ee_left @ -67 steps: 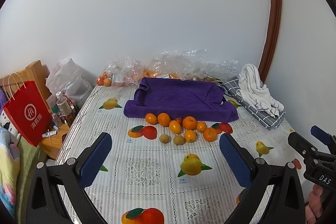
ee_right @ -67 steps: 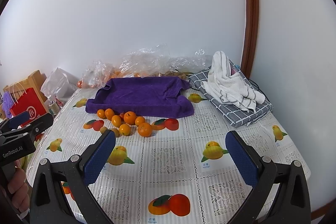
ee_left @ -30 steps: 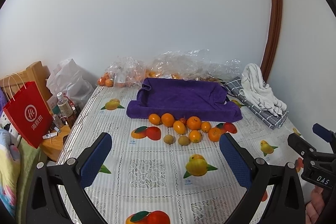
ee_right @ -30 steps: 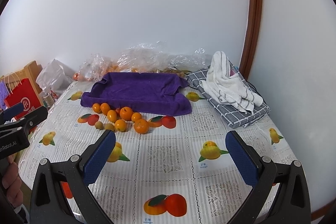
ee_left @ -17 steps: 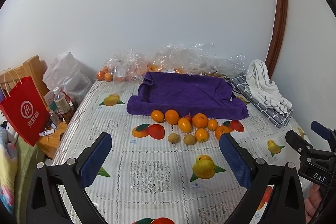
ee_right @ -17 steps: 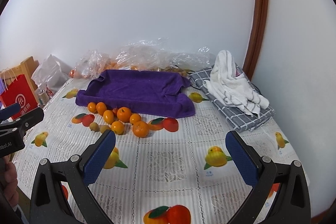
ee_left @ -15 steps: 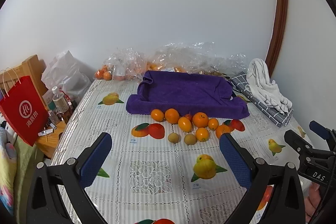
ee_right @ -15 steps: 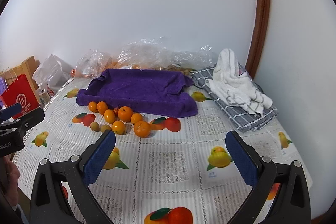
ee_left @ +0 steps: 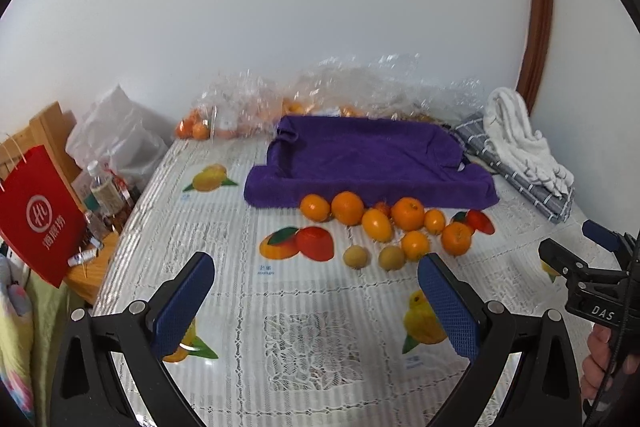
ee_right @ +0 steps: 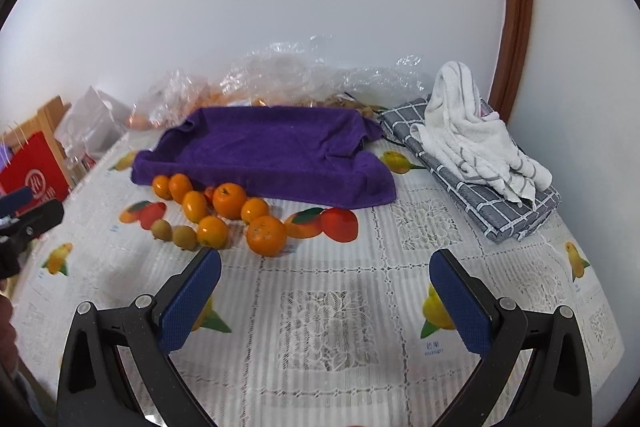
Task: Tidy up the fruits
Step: 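Grasp an orange with the right gripper while the left gripper grasps a small yellow fruit, then lift both held fruits and carry them over the purple towel, then open the left gripper to drop the yellow fruit while the right releases the orange onto the towel, then grasp another orange with the right gripper while the left grasps an orange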
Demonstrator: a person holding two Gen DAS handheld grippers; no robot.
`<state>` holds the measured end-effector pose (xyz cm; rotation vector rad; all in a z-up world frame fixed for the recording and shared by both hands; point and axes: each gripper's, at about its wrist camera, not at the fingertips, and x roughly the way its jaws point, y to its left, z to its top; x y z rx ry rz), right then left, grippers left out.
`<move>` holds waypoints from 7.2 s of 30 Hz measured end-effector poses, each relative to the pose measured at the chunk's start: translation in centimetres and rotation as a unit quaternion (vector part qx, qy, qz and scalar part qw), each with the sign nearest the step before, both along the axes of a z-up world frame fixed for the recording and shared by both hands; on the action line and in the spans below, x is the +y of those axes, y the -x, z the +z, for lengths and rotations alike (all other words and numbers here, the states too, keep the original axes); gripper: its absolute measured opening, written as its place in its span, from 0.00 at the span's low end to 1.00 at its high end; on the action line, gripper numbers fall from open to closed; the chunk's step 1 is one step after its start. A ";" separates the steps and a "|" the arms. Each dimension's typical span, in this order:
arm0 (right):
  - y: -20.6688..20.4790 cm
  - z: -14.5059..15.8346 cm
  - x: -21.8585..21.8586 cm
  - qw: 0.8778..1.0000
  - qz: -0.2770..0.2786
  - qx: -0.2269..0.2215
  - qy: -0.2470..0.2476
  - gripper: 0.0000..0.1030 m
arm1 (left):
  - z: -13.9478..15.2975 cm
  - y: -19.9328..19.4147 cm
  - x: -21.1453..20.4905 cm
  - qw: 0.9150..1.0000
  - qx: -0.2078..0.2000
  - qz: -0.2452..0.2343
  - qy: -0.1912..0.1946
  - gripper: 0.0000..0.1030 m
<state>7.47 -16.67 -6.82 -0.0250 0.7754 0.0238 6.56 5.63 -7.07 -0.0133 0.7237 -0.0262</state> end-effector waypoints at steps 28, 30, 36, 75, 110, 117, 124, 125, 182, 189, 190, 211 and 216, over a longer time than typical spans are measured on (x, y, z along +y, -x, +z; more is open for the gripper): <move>-10.1 -9.5 4.8 0.988 0.095 0.121 -0.011 0.44 | -4.7 -5.5 3.5 0.997 0.071 -0.004 0.024 0.85; -10.1 -9.4 4.7 0.987 0.103 0.119 -0.019 0.41 | -5.1 -5.9 2.7 0.997 0.078 -0.015 0.026 0.79; -9.6 -9.4 3.4 0.989 0.097 0.111 -0.016 0.41 | -6.8 -7.2 0.1 0.994 0.100 -0.047 0.022 0.63; -8.6 -8.9 1.2 0.991 0.069 0.098 -0.055 0.41 | -7.7 -8.1 -1.9 0.995 0.048 -0.077 0.047 0.24; -22.0 -3.0 2.9 0.996 0.052 0.057 -0.053 0.41 | -2.4 -20.2 0.7 0.994 0.022 -0.025 0.102 0.24; -23.2 -6.2 2.0 0.995 0.038 0.079 -0.049 0.41 | -5.7 -21.0 0.8 0.994 0.048 -0.022 0.093 0.24; -23.6 -7.6 1.8 0.994 0.036 0.088 -0.047 0.41 | -7.6 -21.7 0.5 0.995 0.069 -0.021 0.075 0.24; -23.5 -7.8 1.8 0.994 0.036 0.088 -0.044 0.41 | -7.8 -21.8 0.5 0.994 0.073 -0.021 0.076 0.24; -15.6 -2.9 3.4 0.994 0.089 0.046 -0.048 0.62 | -5.3 -15.0 1.5 0.999 -0.039 0.009 -0.003 0.51; -13.5 -5.5 3.6 0.987 0.123 0.068 -0.078 0.49 | -6.8 -12.5 3.4 0.999 -0.002 0.002 0.033 0.51; -13.5 -6.0 3.6 0.986 0.125 0.073 -0.085 0.45 | -6.7 -12.4 3.5 0.999 -0.003 0.001 0.039 0.51; -14.0 -8.8 3.5 0.969 0.152 0.138 -0.135 0.31 | -7.7 -13.5 5.4 0.996 0.036 0.034 0.076 0.51; -13.8 -7.9 2.0 0.979 0.121 0.116 -0.115 0.31 | -7.8 -13.5 5.4 0.996 0.037 0.036 0.076 0.51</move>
